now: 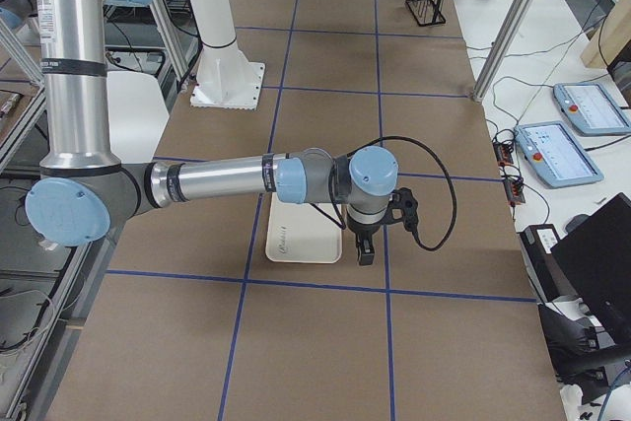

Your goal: Left arm grabs green cup and hands to right arm on tray

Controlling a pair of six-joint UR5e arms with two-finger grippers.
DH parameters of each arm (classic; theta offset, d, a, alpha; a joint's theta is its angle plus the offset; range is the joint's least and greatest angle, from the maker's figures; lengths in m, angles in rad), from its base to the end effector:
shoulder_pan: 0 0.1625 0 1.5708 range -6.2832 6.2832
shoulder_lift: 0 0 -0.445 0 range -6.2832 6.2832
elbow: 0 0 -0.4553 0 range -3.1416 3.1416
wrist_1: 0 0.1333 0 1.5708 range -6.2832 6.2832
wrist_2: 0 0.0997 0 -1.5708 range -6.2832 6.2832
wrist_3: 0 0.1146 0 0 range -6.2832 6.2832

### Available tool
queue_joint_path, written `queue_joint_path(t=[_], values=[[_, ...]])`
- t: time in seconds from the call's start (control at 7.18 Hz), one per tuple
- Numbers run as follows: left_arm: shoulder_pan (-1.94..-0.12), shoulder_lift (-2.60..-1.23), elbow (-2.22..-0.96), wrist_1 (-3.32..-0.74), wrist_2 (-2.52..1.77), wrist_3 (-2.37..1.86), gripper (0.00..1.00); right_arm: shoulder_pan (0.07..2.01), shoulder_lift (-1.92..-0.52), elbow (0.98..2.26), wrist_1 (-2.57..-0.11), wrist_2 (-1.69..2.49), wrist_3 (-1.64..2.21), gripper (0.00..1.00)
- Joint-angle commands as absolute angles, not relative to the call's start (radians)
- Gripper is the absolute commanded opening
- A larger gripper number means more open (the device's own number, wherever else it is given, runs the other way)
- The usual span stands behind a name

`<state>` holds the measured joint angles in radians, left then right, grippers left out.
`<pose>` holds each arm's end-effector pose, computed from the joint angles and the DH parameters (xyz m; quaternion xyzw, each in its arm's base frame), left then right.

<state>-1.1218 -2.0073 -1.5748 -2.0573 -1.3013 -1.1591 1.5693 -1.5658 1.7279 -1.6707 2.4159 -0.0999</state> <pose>0.1772 -0.7451 0.3582 0.3939 0.2357 -0.3645 0.8102 0.0467 -0.5559 0.6037 0.0485 -0.4080 -0.0589 0.9098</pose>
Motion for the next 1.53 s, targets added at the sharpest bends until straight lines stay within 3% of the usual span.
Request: queue_joint_path(t=[0.0,0.84,1.39], values=[[-1.121,-2.014,-1.621,-2.046,-1.435,-1.303,0.17,1.569,-1.533,1.723,-1.599,2.416,-0.063,1.00],[-1.114,-2.075,-1.776,-2.048,-1.970,-1.900,0.17,1.551,-1.517,1.715,-1.338,2.543,0.164,1.00],[-1.082,-2.108,-1.911,-2.150,-2.023,-1.913,0.17,1.517,-1.502,1.715,-1.302,2.640,0.164,1.00]])
